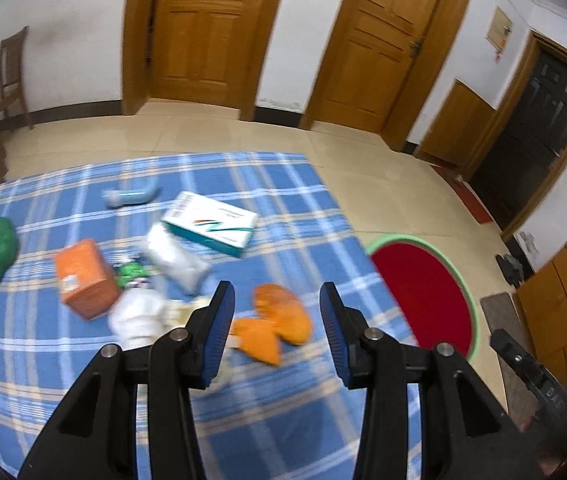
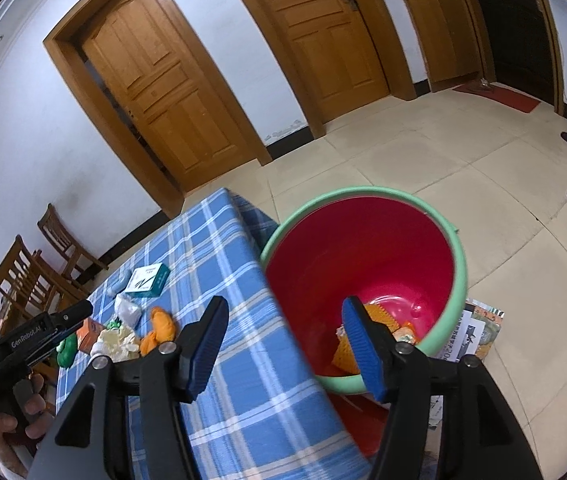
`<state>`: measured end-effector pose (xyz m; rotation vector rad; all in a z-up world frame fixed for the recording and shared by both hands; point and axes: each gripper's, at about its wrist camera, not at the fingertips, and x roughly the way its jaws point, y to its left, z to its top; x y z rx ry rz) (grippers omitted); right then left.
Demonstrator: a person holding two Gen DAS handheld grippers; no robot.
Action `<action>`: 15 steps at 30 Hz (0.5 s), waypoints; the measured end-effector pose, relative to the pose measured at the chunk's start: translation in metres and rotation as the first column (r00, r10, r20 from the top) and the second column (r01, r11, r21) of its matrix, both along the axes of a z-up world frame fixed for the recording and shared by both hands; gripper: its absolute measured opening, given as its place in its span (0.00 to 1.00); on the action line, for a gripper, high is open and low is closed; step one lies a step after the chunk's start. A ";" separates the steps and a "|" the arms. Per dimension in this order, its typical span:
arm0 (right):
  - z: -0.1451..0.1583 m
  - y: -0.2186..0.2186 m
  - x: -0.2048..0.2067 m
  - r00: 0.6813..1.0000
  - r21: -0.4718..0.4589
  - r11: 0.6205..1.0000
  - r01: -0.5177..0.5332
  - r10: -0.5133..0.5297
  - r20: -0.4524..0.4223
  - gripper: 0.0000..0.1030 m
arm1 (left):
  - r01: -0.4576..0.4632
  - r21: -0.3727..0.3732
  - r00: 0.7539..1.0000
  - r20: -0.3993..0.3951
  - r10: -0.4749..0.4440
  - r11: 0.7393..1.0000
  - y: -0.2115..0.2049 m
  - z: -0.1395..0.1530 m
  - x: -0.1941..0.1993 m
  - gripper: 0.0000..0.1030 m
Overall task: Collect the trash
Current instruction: 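Move both open tools back over the table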
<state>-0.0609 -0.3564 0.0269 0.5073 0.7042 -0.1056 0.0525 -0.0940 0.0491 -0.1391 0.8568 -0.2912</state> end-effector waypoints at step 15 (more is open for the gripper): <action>0.002 0.068 0.045 0.990 -0.084 0.987 -0.138 0.135 -0.045 0.64 | -0.225 0.057 0.974 -0.019 0.226 0.973 0.095 -0.012 0.025 0.46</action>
